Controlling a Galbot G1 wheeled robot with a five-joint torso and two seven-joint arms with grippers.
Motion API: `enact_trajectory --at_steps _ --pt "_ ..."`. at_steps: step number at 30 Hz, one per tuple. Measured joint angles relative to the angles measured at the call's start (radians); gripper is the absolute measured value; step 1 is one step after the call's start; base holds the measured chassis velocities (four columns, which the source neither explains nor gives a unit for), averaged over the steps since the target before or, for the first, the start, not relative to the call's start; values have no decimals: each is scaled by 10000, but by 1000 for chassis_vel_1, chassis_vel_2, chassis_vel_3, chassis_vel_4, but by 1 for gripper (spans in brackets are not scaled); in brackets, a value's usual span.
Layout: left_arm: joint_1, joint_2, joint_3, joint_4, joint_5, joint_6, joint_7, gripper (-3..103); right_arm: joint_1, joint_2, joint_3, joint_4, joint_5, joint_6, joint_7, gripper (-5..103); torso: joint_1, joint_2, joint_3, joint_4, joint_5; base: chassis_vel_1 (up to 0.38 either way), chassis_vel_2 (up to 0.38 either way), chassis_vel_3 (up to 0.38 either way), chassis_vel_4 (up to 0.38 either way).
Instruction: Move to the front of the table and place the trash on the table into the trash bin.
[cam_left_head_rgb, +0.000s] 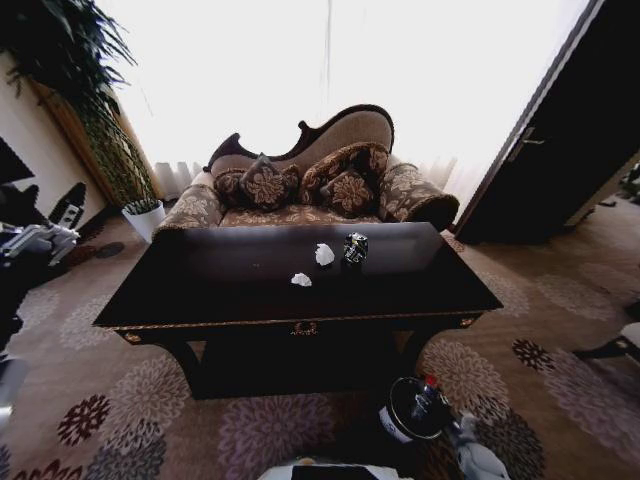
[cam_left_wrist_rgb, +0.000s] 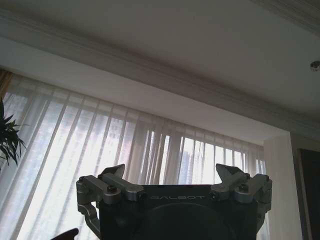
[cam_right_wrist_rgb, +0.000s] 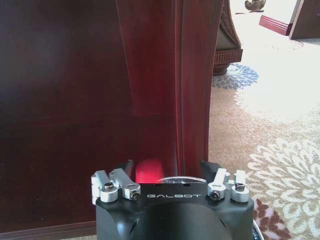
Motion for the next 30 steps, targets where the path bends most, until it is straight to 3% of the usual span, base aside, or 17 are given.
enact_trajectory --at_steps 6,12,14,24,30 --pt "7 0 -7 -21 -6 -1 5 100 -157 36 74 184 72 15 -33 99 0 -1 0 0 0 0 0 0 0" --pt "-17 -6 18 2 -7 -3 6 100 -470 36 134 606 272 27 -41 100 0 -1 0 1 1 0 0 0 0" --pt "-79 -39 107 106 59 -5 7 100 -1026 -82 119 1329 626 66 -66 100 0 0 0 1 1 0 0 0 0" --pt "-524 -321 922 548 771 -4 2 100 -3285 -93 1114 4335 169 591 -896 100 0 0 -1 -3 0 0 0 0 0" --pt "-715 -490 1350 600 1160 -3 8 100 -4582 -263 1812 6581 779 792 -1501 100 -2 0 -1 -3 0 0 0 0 0"
